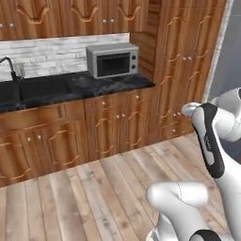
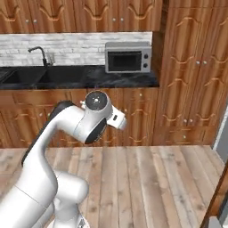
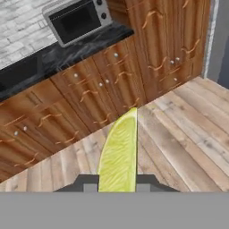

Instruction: Take the lemon wedge from the fridge and place it on the plate with fish on the dining counter.

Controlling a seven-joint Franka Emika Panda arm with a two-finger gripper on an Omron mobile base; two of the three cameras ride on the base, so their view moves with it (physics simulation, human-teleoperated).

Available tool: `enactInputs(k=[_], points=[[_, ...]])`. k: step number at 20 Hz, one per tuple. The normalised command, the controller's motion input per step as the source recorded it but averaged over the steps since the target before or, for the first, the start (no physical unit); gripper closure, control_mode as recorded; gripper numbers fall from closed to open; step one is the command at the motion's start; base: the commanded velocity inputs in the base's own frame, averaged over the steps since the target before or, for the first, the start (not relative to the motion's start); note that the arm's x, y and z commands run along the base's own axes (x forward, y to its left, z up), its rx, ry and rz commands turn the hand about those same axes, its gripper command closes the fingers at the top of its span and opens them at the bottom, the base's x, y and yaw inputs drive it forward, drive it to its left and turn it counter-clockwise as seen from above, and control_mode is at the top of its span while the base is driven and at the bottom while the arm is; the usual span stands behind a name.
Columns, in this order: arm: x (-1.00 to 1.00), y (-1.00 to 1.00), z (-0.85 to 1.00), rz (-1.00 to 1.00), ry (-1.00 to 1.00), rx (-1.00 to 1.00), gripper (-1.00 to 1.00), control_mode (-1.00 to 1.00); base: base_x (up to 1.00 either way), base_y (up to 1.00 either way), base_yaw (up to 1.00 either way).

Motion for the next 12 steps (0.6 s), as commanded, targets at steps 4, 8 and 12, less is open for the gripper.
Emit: enactInputs(k=[4, 8, 12], points=[[0.00, 0.00, 0.00, 0.00, 0.00, 0.00, 1.00, 1.00, 0.32, 0.32, 0.73], [0.00, 0.00, 0.00, 0.00, 0.00, 0.00, 1.00, 1.00, 0.03, 0.11, 0.88], [0.00, 0.00, 0.00, 0.00, 0.00, 0.00, 1.00, 1.00, 0.00, 0.01, 0.98]])
